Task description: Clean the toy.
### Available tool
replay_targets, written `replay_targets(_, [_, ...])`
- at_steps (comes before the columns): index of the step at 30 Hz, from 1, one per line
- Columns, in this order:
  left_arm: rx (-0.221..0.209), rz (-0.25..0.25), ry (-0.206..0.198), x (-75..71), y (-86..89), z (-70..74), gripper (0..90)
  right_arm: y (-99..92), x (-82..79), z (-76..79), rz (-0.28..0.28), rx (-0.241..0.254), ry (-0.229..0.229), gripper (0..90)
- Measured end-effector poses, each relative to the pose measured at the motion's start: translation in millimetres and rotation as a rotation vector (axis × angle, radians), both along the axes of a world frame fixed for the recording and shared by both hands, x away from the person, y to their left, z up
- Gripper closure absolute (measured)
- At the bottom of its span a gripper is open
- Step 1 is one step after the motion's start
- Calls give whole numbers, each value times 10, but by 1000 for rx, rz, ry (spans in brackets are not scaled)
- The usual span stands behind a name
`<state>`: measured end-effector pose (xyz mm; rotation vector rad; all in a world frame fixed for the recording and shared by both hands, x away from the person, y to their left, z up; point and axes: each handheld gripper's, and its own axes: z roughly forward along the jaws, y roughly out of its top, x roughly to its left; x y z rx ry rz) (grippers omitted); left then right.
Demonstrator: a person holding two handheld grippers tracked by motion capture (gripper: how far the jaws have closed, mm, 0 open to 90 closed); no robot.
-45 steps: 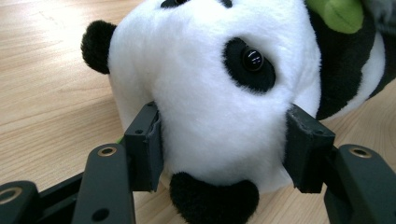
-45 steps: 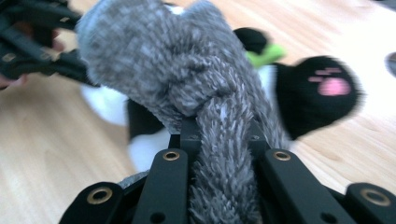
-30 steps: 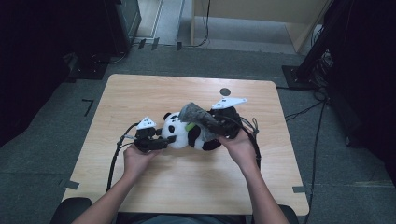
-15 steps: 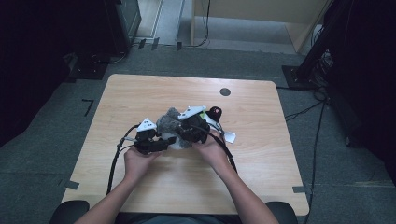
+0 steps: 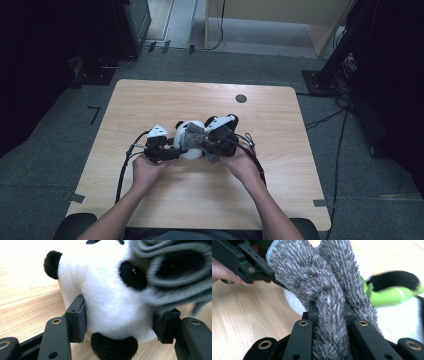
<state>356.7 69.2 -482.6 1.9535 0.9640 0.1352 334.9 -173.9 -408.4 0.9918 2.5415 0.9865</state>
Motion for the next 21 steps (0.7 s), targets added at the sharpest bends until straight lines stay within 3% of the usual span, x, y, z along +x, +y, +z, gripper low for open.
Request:
replay_targets(10, [13,-16,-19,15,-17,1,388,-429,50,67,-122,33,12,775])
replay_targets(15, [17,-18,-29,14,-20,-2,378,-587,79,116,-194,37,-14,777])
replay_targets(21, [-1,-12,-8,29,-8,3,371,-570,6,264,-180,118,-45,777])
